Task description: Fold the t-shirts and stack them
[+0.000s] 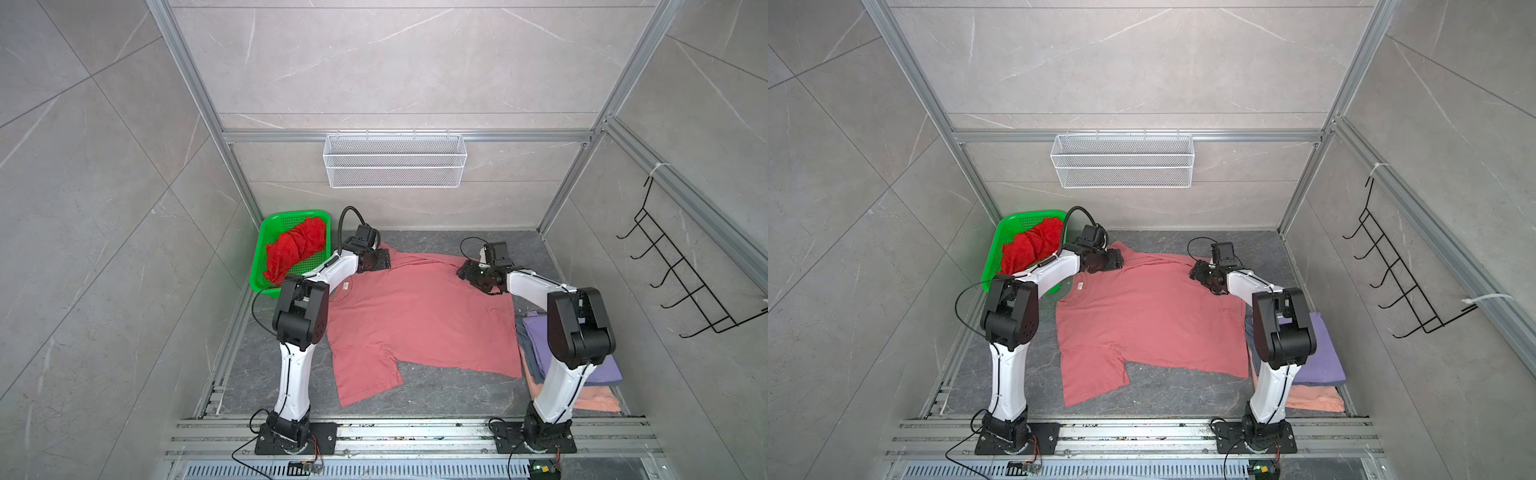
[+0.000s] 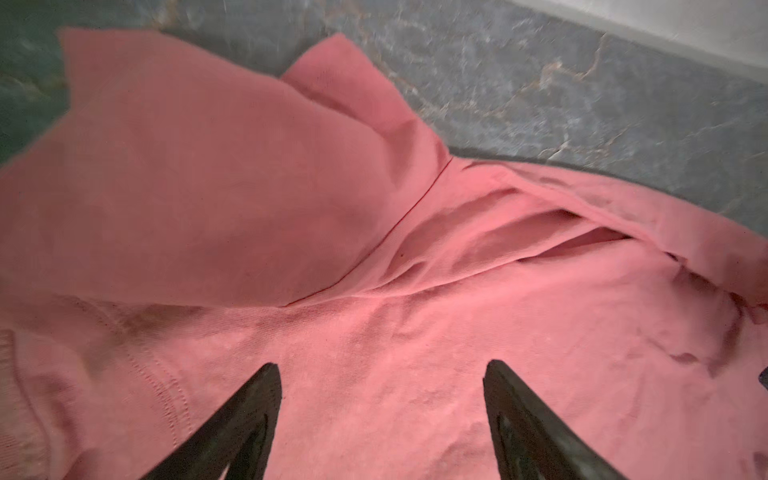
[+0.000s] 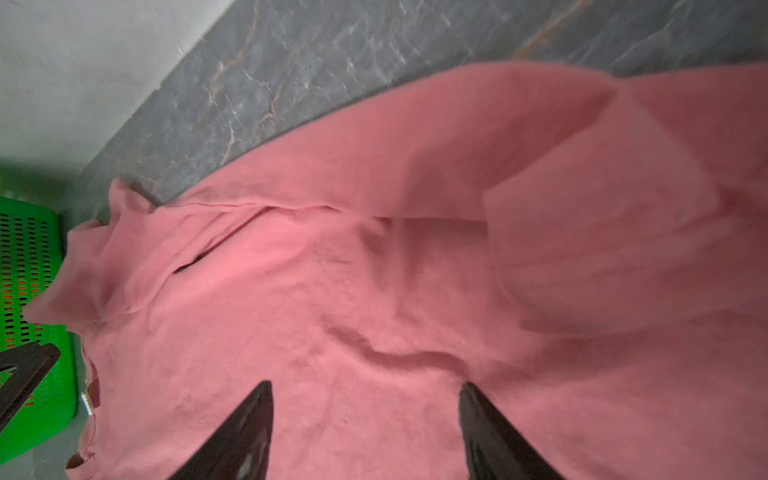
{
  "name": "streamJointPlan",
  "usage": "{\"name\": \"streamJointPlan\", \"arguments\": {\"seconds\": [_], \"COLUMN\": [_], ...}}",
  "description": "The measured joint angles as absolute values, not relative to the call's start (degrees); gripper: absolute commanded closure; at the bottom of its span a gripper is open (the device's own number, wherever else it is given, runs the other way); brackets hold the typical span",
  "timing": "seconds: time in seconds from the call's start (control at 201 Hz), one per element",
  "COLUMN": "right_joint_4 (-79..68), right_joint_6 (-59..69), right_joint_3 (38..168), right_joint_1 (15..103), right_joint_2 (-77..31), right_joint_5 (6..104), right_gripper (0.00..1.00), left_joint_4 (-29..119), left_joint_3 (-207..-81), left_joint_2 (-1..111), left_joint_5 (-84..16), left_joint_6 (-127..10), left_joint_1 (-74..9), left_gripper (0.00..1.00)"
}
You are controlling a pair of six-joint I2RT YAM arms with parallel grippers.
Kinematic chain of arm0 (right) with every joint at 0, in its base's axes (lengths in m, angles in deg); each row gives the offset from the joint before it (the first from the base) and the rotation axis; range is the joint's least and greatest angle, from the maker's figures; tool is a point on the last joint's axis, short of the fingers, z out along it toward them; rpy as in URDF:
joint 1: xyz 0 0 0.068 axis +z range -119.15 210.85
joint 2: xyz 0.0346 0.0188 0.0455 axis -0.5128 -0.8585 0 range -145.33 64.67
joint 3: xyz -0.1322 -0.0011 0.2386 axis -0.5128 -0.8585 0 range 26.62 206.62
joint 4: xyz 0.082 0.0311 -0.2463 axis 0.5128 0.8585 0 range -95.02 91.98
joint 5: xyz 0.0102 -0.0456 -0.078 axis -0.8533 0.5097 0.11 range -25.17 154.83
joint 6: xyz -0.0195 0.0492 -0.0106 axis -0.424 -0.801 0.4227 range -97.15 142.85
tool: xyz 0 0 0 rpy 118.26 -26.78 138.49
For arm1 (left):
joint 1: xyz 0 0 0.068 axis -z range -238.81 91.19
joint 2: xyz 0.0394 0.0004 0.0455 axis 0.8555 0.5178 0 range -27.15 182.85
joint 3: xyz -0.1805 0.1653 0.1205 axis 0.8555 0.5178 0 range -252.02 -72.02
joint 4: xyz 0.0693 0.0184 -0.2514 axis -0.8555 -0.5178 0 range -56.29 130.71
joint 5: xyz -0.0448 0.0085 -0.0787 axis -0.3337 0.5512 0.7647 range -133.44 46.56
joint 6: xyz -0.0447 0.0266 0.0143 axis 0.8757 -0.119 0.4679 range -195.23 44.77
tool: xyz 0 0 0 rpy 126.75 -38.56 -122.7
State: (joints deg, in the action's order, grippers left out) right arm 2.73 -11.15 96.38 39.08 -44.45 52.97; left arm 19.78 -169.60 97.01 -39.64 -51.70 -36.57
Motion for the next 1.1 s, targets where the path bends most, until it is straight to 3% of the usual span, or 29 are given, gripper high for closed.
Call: {"name": "streamJointPlan", "arguments": {"seconds": [0.324, 0.797, 0.961, 1.095], "right_joint_4": [1.2, 0.5, 2.4, 4.5], "right_joint_6": [-11.2, -7.5, -5.4, -3.8], "right_joint_3": [93.9, 78.8, 78.0, 81.3], "right_joint_1": [40.1, 40.2, 40.3, 40.3], "right_joint_2": [-46.7, -34.7, -32.9, -32.6], "right_joint_5": [52.6, 53.1, 54.6, 56.6], "right_gripper": [0.3, 0.31, 0.31, 0.3], "left_joint_4": [28.1, 35.8, 31.9, 24.7], "left_joint_3": [-154.2, -129.5, -129.4, -139.0], "left_joint_2": [92.9, 75.7, 73.8, 74.4], "left_joint_5": [-39.7, -39.7, -39.4, -41.4], "left_joint_6": [-47.2, -37.3, -38.0, -42.8], "left_joint_1": [-36.7, -35.9, -35.3, -35.7], "left_gripper": [0.2, 0.21, 0.21, 0.22]}}
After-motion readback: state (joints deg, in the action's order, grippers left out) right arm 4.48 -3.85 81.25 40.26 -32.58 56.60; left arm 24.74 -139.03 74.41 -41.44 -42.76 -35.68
